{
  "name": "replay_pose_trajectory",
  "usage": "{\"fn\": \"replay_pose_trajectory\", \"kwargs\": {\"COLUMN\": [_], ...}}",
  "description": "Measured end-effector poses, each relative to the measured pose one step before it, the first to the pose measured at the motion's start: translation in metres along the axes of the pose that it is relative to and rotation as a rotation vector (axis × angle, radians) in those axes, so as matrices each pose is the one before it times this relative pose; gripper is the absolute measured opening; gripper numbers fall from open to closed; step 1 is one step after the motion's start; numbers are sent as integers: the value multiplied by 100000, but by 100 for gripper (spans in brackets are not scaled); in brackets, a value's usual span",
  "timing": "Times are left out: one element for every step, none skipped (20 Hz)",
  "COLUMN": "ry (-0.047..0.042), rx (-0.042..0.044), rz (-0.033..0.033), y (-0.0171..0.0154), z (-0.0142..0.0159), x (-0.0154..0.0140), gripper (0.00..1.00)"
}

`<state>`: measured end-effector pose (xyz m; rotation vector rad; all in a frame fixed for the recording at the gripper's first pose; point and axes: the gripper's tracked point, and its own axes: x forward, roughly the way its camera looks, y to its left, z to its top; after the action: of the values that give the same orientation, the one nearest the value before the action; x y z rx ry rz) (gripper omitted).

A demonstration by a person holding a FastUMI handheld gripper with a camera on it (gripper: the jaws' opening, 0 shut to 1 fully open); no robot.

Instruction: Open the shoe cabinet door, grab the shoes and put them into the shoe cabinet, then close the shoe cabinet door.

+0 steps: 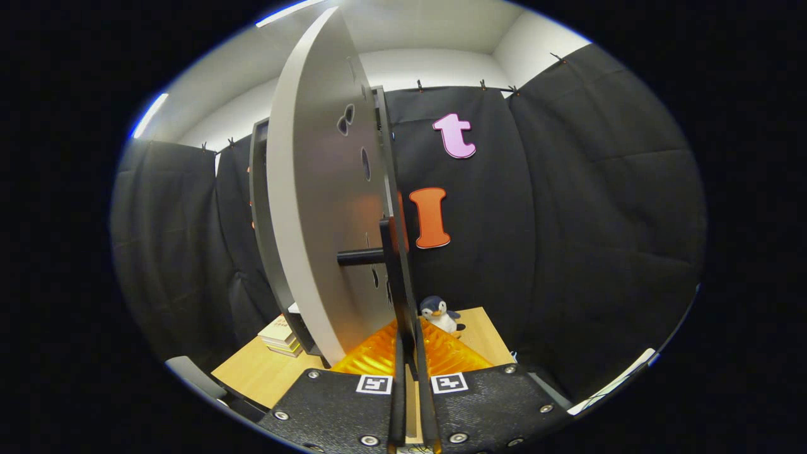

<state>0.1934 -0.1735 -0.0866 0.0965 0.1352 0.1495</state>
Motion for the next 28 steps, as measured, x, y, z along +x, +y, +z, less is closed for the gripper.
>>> {"fn": "replay_pose_trajectory", "kwargs": {"ry": [-277, -476, -341, -205, -400, -247, -552, -329, -277, 73, 368, 318, -308, -791, -484, 21, 875, 449, 189, 695, 1347, 2207, 2109, 1763, 1435, 1583, 2078, 2623], "rx": [1606, 776, -440, -1642, -2862, -2396, -1938, -536, 538, 1224, 1827, 1264, 5, -428, -603, 23, 201, -394, -862, -734, -466, -335, -155, -32, -13, 9, -180, -288], "rz": [301, 641, 759, 152, -1045, -1577, -2018, -1305, -581, -122, 1374, -369, -982, -1083, -1463, 59, 431, -122, -370, 143, 930, 680, 829, 821, 1015, 891, 800, 914], "y": [-315, 87, 152, 230, 100, -285, -300, 116, 200, 349, 583, 542, 102, 176, 260, 753, 962, 1028, 945, 1215, 1333, 1361, 1335, 1409, 1349, 1358, 1215, 1260], "z": [-47, -16, -73, -185, -68, 51, 199, 132, 190, -12, -47, -38, 82, 208, 60, -160, -320, -309, -276, -326, -599, -1046, -965, -844, -946, -1019, -1093, -1374], "x": [-380, -229, -324, -220, -240, -148, -253, -239, -274, -203, -480, -425, -647, -193, -487, -353, -485, -266, -384, -199, -127, -134, -191, 18, 104, 354, 478, 650], "gripper": [9, 9, 9, 9, 9, 9, 9, 9, 9, 9, 9, 9, 9, 9, 10, 10, 11, 12, 14, 15, 17, 22, 24, 27, 30, 37, 45, 52]}}
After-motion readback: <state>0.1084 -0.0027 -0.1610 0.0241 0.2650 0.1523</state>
